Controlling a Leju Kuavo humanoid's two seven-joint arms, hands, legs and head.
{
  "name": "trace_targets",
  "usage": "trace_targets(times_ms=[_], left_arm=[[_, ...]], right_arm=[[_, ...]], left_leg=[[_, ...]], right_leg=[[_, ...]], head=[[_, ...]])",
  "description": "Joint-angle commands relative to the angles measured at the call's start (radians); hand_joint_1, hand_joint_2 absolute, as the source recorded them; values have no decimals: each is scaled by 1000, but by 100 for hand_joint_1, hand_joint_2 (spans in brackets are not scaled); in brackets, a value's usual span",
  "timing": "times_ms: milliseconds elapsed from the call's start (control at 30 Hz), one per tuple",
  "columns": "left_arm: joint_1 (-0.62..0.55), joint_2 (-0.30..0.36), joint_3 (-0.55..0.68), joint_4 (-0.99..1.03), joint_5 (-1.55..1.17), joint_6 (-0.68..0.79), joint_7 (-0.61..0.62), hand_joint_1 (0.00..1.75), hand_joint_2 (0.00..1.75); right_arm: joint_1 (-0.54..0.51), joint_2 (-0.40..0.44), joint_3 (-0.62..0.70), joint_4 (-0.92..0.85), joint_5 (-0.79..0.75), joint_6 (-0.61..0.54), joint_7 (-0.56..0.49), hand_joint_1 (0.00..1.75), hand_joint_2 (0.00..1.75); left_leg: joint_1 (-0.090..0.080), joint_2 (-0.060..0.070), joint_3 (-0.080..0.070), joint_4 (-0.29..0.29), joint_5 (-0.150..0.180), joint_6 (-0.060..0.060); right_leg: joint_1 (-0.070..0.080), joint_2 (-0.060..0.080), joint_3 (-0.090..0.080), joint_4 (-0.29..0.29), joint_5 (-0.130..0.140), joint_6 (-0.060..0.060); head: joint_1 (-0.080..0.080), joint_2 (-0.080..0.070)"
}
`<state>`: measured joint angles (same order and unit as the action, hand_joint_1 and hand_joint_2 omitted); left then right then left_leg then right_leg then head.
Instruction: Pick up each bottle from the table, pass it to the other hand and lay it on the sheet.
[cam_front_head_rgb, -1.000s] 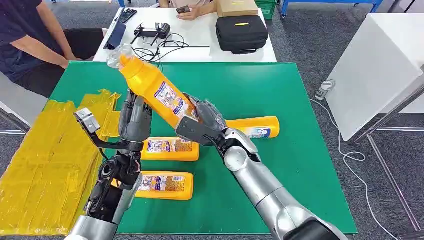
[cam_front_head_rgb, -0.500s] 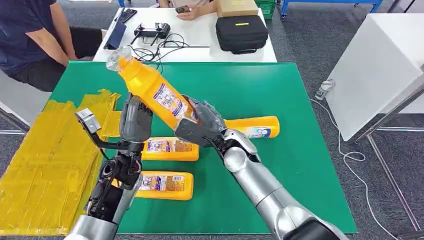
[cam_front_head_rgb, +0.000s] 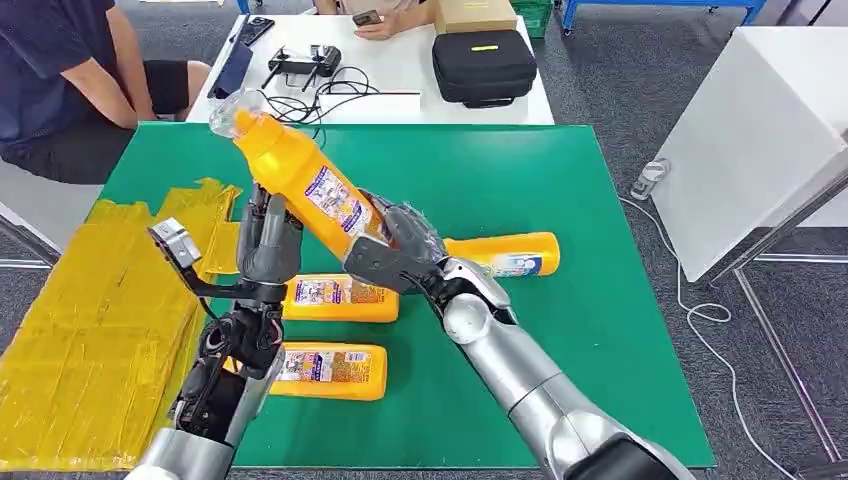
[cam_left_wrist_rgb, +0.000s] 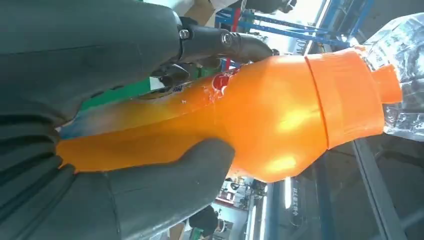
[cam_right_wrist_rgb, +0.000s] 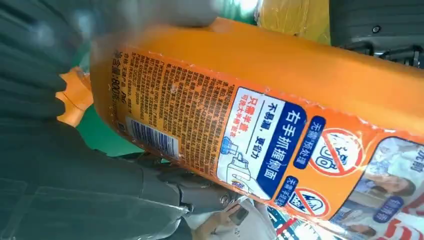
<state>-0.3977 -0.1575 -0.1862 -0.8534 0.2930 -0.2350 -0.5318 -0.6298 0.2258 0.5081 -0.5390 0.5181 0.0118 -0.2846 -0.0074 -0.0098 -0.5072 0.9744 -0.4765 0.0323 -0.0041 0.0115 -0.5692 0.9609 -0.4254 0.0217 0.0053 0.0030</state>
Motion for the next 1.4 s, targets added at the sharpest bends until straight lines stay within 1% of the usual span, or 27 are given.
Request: trace_targets(times_ms=[33, 133, 167, 233, 267, 333, 400, 500, 600, 833, 967, 1000, 1033, 1167, 1200, 1267, 1400], left_arm=[[-53, 31, -11, 78, -8, 4, -15, 0, 175], [-47, 33, 6, 71, -5, 13, -20, 0, 175], [-42, 41, 23, 66, 0, 24, -24, 0, 0], [-14, 63, 88, 28, 8, 54, -32, 0, 0], [1, 76, 127, 5, 18, 68, -40, 0, 0], [54, 98, 225, -82, 2, 84, -32, 0, 0], [85, 98, 314, -131, -24, 77, -11, 0, 0], [110, 99, 387, -167, -31, 81, -6, 0, 0], [151, 80, 422, -228, -41, 67, -1, 0, 0], [147, 69, 428, -229, -49, 70, 2, 0, 0], [176, 59, 443, -283, -51, 59, -1, 2, 0], [182, 52, 451, -300, -52, 46, -1, 171, 0], [187, 46, 456, -315, -54, 29, 2, 175, 0], [226, 32, 463, -378, -75, 2, 19, 175, 0], [240, 31, 464, -394, -79, -4, 22, 175, 0], [273, 30, 472, -432, -81, -10, 25, 175, 0], [325, 19, 494, -509, -80, -25, 37, 175, 0]], right_arm=[[-41, -77, -6, -50, -29, -11, -25, 175, 175], [-38, -88, -21, -67, -35, -20, -24, 175, 175], [-44, -108, -34, -82, -40, -34, -27, 175, 175], [-37, -169, -83, -170, -58, -47, -20, 175, 175], [-35, -198, -110, -215, -64, -46, -15, 175, 175], [7, -249, -207, -378, -58, -19, 29, 175, 175], [39, -271, -301, -489, -28, 28, 43, 175, 175], [61, -280, -379, -553, -28, 70, 32, 175, 175], [88, -263, -412, -572, -1, 86, 18, 175, 175], [86, -250, -417, -560, 13, 82, 13, 175, 175], [106, -249, -437, -574, 20, 79, 13, 175, 175], [109, -246, -445, -576, 30, 82, 12, 175, 175], [113, -243, -452, -577, 37, 86, 11, 175, 175], [138, -236, -441, -592, 47, 94, 12, 175, 175], [138, -241, -427, -582, 45, 95, 12, 175, 175], [125, -248, -398, -542, 29, 102, 1, 175, 175], [95, -222, -352, -481, 23, 99, -5, 175, 175]], left_leg=[[1, -1, 0, 0, 0, -1], [1, 0, 1, 1, -1, -2], [1, 0, 0, 1, 0, -1], [3, 1, 2, 3, -2, -4], [1, 0, 0, 1, 0, -2], [2, 0, 0, 2, -1, -3], [2, 1, 0, 2, -2, -2], [2, 2, 0, 3, -2, -2], [2, 0, 1, 1, -2, -2], [1, 0, -1, 1, -1, -1], [1, 0, 0, 0, -1, -1], [2, 0, 0, 1, -1, -2], [1, 0, 0, 0, -1, -1], [2, 0, 2, 1, -3, -2], [1, 1, 0, 0, -1, -1], [1, 2, 1, 0, -2, -1], [2, 6, 2, 0, -3, -2]], right_leg=[[0, -2, 0, 0, 0, 0], [1, -2, 1, 0, -1, 0], [1, -1, 1, 0, 0, 0], [3, -2, 3, 1, -1, -1], [1, -1, 0, 0, 0, 0], [2, -2, 1, 1, -1, 0], [1, 0, 0, 1, -1, 0], [2, 0, 0, 1, -1, 0], [2, -2, 2, 0, -2, 0], [1, -2, 0, 0, 0, 0], [1, -1, 0, 0, 0, 0], [2, -1, 1, 0, -1, 0], [1, -1, 0, -1, 0, 0], [2, -2, 3, 0, -2, 0], [1, -1, 1, -1, -1, 0], [1, 1, 1, -1, -1, 0], [2, 4, 2, -1, 0, 0]], head=[[0, 0], [0, 0], [0, 0], [0, 0], [0, 0], [0, 0], [0, 0], [0, 0], [0, 0], [0, 0], [0, 0], [0, 0], [0, 0], [0, 0], [0, 0], [0, 0], [0, 0]])
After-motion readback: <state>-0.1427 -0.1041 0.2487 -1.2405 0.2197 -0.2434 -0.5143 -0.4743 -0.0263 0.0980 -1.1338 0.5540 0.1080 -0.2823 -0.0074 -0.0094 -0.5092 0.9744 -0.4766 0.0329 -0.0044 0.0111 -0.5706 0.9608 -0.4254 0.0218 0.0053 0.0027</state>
